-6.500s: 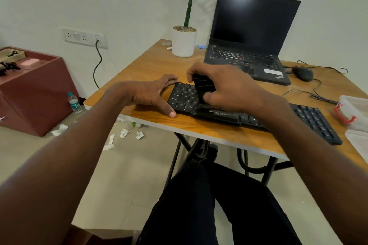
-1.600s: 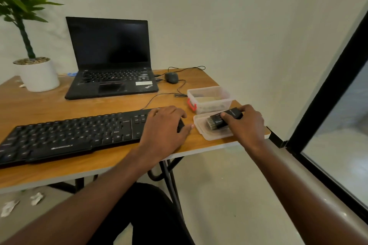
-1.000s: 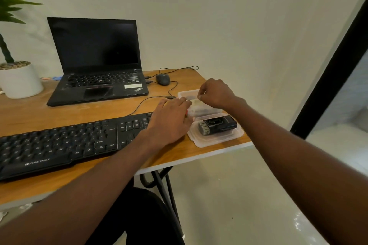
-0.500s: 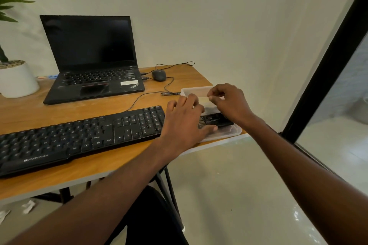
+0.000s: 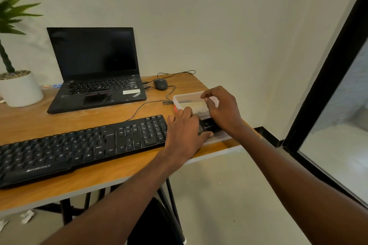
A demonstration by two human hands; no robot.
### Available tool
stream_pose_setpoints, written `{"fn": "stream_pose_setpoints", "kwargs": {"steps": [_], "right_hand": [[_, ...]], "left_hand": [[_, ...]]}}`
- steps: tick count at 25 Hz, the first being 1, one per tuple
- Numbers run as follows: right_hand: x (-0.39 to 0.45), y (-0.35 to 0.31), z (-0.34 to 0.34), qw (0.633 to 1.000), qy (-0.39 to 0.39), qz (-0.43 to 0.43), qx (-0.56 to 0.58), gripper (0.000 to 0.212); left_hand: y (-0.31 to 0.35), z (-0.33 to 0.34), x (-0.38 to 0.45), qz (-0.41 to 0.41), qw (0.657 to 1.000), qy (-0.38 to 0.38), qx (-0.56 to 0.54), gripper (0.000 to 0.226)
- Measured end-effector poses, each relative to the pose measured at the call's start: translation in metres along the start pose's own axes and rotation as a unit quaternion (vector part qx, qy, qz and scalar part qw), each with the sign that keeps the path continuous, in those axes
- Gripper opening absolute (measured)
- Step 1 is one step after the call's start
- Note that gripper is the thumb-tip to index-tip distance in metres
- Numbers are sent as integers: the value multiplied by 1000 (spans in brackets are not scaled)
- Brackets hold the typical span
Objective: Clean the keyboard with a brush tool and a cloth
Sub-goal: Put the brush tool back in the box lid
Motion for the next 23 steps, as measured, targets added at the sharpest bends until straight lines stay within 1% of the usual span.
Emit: {"fn": "stream_pose_setpoints", "kwargs": {"steps": [2, 3, 5, 7, 9, 12, 14, 19, 21, 23], "right_hand": [[-5, -13, -13, 1000, 8, 8, 26, 13], [-7, -19, -17, 999, -14, 22, 28, 11], [-9, -26, -22, 993, -98, 63, 10, 18], [-11, -28, -21, 980, -173, 103, 3, 28], [-10, -31, -21, 970, -206, 123, 24, 27], [-5, -35, -21, 957, -246, 137, 65, 22], [-4, -35, -18, 944, -288, 143, 68, 22], [-5, -36, -13, 909, -387, 154, 0, 30], [-3, -32, -13, 907, -386, 169, 14, 33], [-3, -24, -12, 914, -367, 169, 26, 32]], "left_hand": [[-4, -7, -3, 9, 999, 28, -23, 62], [-6, -12, -3, 20, 998, 46, -27, 62], [-12, -21, -5, 33, 995, 87, -38, 60], [-21, -28, -4, 28, 990, 125, -67, 57], [-28, -32, -3, 29, 986, 147, -79, 57], [-33, -32, -3, 37, 986, 145, -68, 60], [-35, -30, -6, 35, 988, 135, -59, 61], [-36, -26, -10, 44, 990, 120, -53, 60], [-35, -25, -8, 38, 991, 115, -52, 60], [-34, -22, -7, 22, 993, 94, -60, 59]]}}
Point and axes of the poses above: each hand's wrist, its own x-axis towards the middle knuckle, its own z-axis out of the palm, y = z × x, the point moved 4 cm from there along x, towards the middle knuckle, and after that the axes turned 14 degrees about x, right-handed, at the moved point
